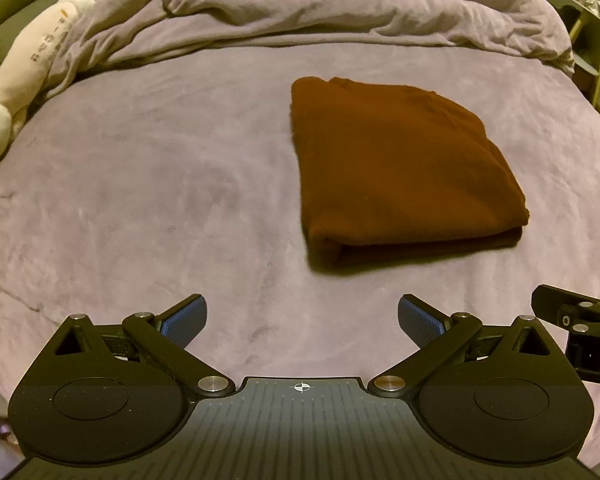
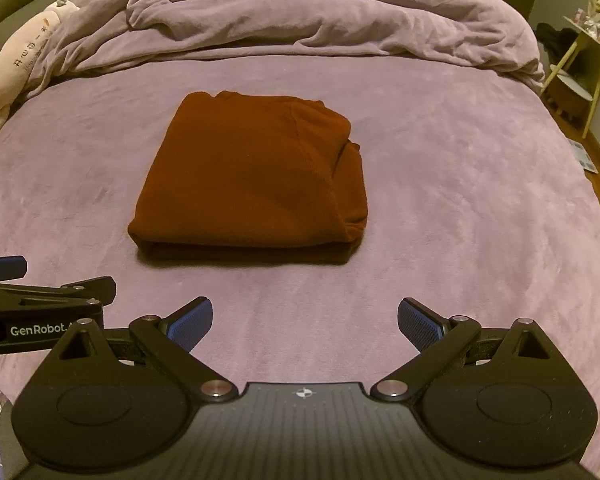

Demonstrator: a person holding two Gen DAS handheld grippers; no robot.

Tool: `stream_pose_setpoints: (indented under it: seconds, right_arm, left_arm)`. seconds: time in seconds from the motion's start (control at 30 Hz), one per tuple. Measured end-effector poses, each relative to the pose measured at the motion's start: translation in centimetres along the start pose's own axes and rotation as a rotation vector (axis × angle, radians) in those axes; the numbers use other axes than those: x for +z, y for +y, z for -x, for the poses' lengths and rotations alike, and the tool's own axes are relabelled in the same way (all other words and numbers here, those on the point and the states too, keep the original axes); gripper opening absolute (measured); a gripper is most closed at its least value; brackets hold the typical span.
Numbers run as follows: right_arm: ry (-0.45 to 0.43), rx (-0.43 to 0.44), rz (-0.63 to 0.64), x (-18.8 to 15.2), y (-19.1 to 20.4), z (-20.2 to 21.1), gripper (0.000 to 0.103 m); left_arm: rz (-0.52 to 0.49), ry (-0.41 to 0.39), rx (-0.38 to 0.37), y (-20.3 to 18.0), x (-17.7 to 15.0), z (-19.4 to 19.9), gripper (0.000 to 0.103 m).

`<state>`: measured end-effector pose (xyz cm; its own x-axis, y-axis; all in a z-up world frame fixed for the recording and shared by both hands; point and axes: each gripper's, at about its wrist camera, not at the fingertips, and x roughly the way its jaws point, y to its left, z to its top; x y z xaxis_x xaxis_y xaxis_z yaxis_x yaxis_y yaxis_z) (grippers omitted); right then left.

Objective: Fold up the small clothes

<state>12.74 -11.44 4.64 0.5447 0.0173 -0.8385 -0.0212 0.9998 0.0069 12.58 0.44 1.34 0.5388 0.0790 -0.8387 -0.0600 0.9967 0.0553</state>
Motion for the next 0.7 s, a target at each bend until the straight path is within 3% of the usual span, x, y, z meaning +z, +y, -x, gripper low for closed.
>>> stream_pose_setpoints:
  seconds: [0.7]
  right_arm:
    - [-0.001, 0.005, -0.006, -0.12, -0.08, -0.21, 0.099]
  left_arm:
    - [0.003, 0.006, -0.003, -0.23, -0.06, -0.22, 0.103]
